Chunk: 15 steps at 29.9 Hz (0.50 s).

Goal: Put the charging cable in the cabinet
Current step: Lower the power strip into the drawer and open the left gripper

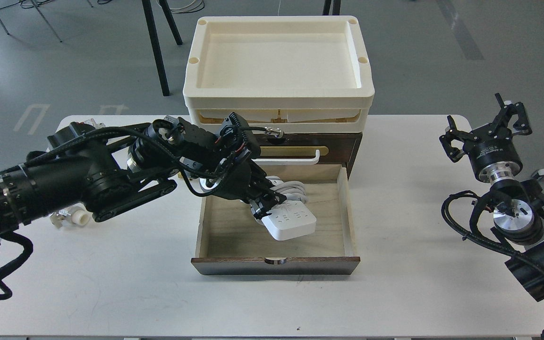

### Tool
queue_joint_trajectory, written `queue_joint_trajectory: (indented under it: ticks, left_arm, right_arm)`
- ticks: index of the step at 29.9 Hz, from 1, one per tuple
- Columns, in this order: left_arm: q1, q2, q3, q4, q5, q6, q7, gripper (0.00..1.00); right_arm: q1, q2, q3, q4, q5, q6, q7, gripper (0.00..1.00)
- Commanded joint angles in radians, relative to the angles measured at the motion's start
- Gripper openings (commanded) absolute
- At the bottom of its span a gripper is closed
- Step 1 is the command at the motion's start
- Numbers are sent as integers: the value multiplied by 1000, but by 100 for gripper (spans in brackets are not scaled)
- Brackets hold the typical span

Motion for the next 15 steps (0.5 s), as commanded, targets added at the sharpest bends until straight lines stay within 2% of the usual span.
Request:
queue_joint_trajectory:
  ticks: [1,4,6,7,9,10,13,15]
  left_arm:
    - [6,-9,8,43,1,0,9,20]
    - [30,-13,5,80,1,0,52,22]
    - [34,-13,4,80,-2,0,72,27]
    - [34,-10,2,80,-2,0,73,35]
    - [34,-3,-7,66,-6,0,73,63]
    - [34,-3,-9,65,-11,0,73,73]
    - [37,-3,-33,51,-29,0,63,82]
    - [38,-3,-109,37,-116,0,55,90]
  right_arm:
    - [-1,0,0,0,0,0,0,100]
    - [0,0,0,0,0,0,0,100]
    - [-1,0,0,2,0,0,0,100]
    - [-3,0,0,2,0,0,0,100]
    - [-3,0,0,2,0,0,0,100]
    - [-3,0,0,2,0,0,0,100]
    - [-3,0,0,2,0,0,0,100]
    - [-3,0,0,2,0,0,0,100]
